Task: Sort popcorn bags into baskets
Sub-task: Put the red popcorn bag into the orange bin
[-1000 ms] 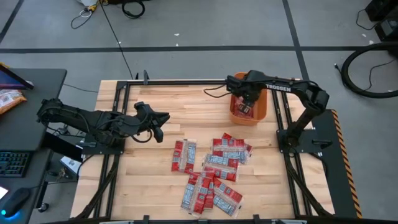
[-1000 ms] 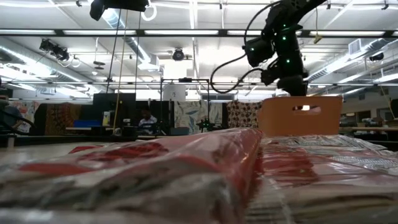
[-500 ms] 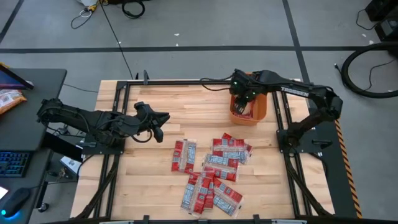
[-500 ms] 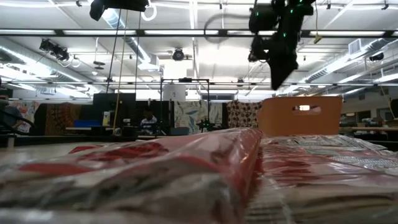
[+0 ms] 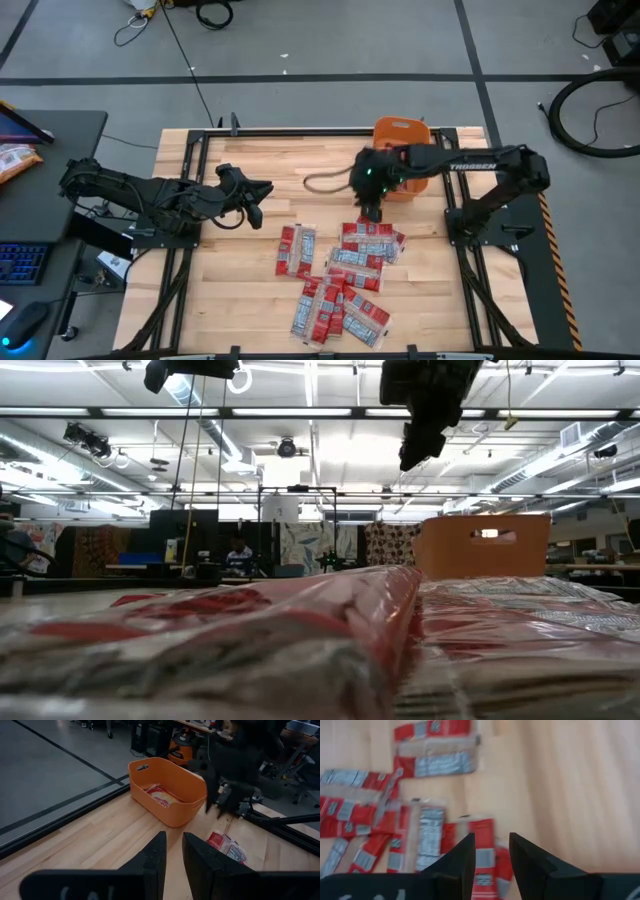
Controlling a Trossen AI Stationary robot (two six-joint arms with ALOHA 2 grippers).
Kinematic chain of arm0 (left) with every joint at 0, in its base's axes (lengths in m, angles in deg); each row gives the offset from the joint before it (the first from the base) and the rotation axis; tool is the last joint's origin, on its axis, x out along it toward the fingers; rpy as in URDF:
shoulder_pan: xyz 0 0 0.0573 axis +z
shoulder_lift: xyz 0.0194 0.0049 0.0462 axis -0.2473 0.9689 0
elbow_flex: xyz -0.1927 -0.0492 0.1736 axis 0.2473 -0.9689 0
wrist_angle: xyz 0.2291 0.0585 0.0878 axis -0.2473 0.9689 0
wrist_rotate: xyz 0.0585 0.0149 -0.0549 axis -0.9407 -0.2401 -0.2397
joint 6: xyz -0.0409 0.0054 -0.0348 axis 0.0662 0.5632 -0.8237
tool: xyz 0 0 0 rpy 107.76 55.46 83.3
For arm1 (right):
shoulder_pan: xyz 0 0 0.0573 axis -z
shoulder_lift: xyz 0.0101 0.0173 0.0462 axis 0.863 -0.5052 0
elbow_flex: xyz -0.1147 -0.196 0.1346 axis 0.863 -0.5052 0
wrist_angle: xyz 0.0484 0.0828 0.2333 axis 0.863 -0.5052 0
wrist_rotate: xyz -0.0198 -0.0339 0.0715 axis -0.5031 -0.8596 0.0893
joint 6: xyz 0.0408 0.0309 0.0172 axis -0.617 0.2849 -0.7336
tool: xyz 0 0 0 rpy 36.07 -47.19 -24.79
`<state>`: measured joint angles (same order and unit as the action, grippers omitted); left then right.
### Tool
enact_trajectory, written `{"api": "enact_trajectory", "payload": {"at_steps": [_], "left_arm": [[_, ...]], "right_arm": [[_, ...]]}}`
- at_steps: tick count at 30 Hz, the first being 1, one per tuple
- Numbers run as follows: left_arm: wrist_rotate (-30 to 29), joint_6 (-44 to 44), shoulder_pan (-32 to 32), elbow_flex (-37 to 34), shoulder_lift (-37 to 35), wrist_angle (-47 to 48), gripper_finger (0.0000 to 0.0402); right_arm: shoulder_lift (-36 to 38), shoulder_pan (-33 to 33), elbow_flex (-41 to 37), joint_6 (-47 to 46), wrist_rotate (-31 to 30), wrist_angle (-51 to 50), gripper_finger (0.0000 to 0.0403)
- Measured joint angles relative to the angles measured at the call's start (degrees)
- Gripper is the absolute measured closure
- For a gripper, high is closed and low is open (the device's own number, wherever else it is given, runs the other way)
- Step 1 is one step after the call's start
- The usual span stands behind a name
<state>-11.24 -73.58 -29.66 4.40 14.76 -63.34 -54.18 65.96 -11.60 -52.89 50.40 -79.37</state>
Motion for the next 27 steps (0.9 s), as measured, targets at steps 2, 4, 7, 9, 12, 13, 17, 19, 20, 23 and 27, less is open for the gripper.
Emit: {"api": "enact_trajectory", "payload": {"at_steps": [2,4,7,9,12,13,17,19,20,23,27], "left_arm": [[0.0,0.0,0.0,0.0,0.0,0.0,0.0335],[0.0,0.0,0.0,0.0,0.0,0.1,0.0335],[2.6,-0.1,0.0,0.0,0.0,0.2,0.0335],[6.7,-0.1,0.0,0.0,0.0,0.3,0.0335],[14.2,-1.4,0.0,0.0,0.0,1.3,0.0335],[16.3,-2.2,0.0,0.0,0.0,2.3,0.0335],[21.3,-4.5,-0.2,0.0,0.0,4.7,0.0335],[21.5,-3.9,-0.5,0.0,0.0,4.8,0.0335],[21.5,-3.0,-0.7,0.0,0.0,4.6,0.0335],[21.5,0.1,-1.0,0.0,0.0,4.3,0.0335],[21.6,3.3,-1.0,0.0,0.0,3.5,0.0335]], "right_arm": [[-1.4,-1.9,0.0,-1.4,0.0,0.0,0.0279],[-2.7,-3.2,0.0,-2.7,0.0,-0.1,0.0279],[-4.3,-4.4,0.0,-4.0,0.9,-0.3,0.0279],[-5.1,-4.7,0.0,-4.7,2.2,-0.4,0.0278],[-5.1,-5.1,-0.5,-5.5,2.6,0.1,0.0274],[-5.1,-5.2,-0.7,-5.5,2.5,0.1,0.0273],[-5.1,-5.4,-0.8,-6.3,2.2,-0.8,0.0268],[-5.1,-5.8,-0.8,-6.8,1.0,-0.7,0.0267],[-5.1,-5.9,-0.8,-6.9,0.6,-0.7,0.0266],[-5.1,-6.5,-0.8,-7.7,-0.5,-1.4,0.0264],[-5.1,-7.0,-0.8,-11.5,-2.8,-1.3,0.0263]]}}
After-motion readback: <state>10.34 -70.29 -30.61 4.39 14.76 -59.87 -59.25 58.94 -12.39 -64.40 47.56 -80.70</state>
